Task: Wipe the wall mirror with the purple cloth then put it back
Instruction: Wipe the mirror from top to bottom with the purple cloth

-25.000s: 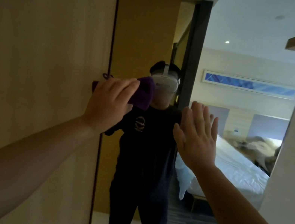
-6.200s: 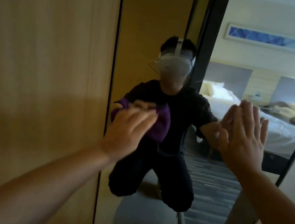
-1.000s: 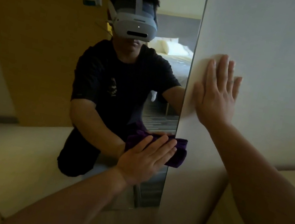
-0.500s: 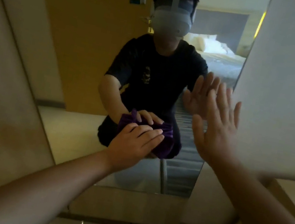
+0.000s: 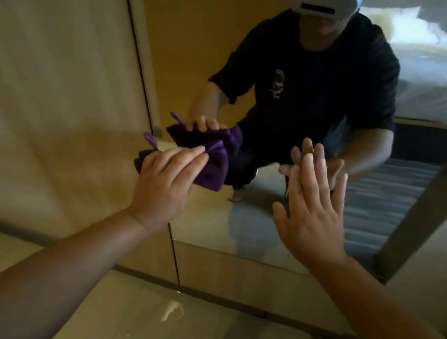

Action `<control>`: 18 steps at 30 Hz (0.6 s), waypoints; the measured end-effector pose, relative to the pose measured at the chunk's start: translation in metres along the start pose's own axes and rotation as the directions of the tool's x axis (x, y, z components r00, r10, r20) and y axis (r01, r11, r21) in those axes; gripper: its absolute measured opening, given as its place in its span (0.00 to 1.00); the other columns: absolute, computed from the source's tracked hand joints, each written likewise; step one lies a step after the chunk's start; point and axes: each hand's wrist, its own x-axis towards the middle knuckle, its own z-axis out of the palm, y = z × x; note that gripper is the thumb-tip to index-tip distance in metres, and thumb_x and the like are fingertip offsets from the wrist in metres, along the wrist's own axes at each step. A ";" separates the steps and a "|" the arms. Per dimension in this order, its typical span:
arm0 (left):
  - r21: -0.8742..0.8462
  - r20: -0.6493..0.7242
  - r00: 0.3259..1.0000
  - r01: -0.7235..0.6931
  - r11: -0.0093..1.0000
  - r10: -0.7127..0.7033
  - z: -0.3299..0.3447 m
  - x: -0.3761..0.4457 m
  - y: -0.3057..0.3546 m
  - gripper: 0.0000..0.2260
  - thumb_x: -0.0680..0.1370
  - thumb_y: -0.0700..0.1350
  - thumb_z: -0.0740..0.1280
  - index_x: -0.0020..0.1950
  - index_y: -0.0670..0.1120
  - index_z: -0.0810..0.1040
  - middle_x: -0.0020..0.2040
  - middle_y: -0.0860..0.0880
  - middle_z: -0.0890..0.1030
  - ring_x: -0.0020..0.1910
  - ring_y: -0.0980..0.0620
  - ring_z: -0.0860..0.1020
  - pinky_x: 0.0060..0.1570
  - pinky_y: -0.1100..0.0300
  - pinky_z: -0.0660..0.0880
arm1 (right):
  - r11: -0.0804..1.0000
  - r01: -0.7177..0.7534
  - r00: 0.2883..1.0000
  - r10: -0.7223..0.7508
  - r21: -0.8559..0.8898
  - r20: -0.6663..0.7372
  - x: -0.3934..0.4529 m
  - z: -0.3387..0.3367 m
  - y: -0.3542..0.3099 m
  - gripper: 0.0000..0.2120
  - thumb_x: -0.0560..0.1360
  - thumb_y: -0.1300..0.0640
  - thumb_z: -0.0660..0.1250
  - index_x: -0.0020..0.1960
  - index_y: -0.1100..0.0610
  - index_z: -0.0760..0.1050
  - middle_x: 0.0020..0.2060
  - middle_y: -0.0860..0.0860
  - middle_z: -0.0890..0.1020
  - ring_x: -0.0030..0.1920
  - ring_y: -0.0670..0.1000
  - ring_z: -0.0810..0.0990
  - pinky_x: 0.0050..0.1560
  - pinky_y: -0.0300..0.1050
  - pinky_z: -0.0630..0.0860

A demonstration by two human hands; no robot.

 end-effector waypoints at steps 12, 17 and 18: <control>-0.052 -0.321 0.944 -0.099 0.994 0.078 0.024 0.029 -0.067 0.12 0.84 0.39 0.59 0.67 0.42 0.74 0.65 0.43 0.79 0.64 0.43 0.75 0.59 0.45 0.72 | 0.987 -0.020 0.999 0.024 -0.156 0.024 0.027 0.043 -0.042 0.34 0.82 0.47 0.56 0.80 0.60 0.47 0.80 0.59 0.44 0.79 0.58 0.39 0.76 0.65 0.37; 0.054 -0.353 0.901 -0.249 0.967 0.252 0.066 0.029 -0.067 0.19 0.80 0.39 0.68 0.71 0.45 0.73 0.70 0.45 0.75 0.71 0.44 0.72 0.68 0.44 0.68 | 0.988 -0.018 0.994 0.002 -0.151 -0.106 0.026 0.060 -0.039 0.34 0.83 0.48 0.56 0.80 0.57 0.42 0.79 0.58 0.45 0.79 0.58 0.39 0.75 0.65 0.36; 0.079 -0.352 0.897 -0.256 0.964 0.267 0.074 0.020 -0.066 0.21 0.79 0.40 0.69 0.72 0.46 0.72 0.71 0.46 0.74 0.71 0.45 0.71 0.70 0.45 0.66 | 0.989 -0.013 0.993 -0.005 -0.146 -0.118 0.027 0.061 -0.038 0.35 0.82 0.48 0.57 0.80 0.56 0.40 0.79 0.57 0.44 0.79 0.58 0.38 0.75 0.64 0.36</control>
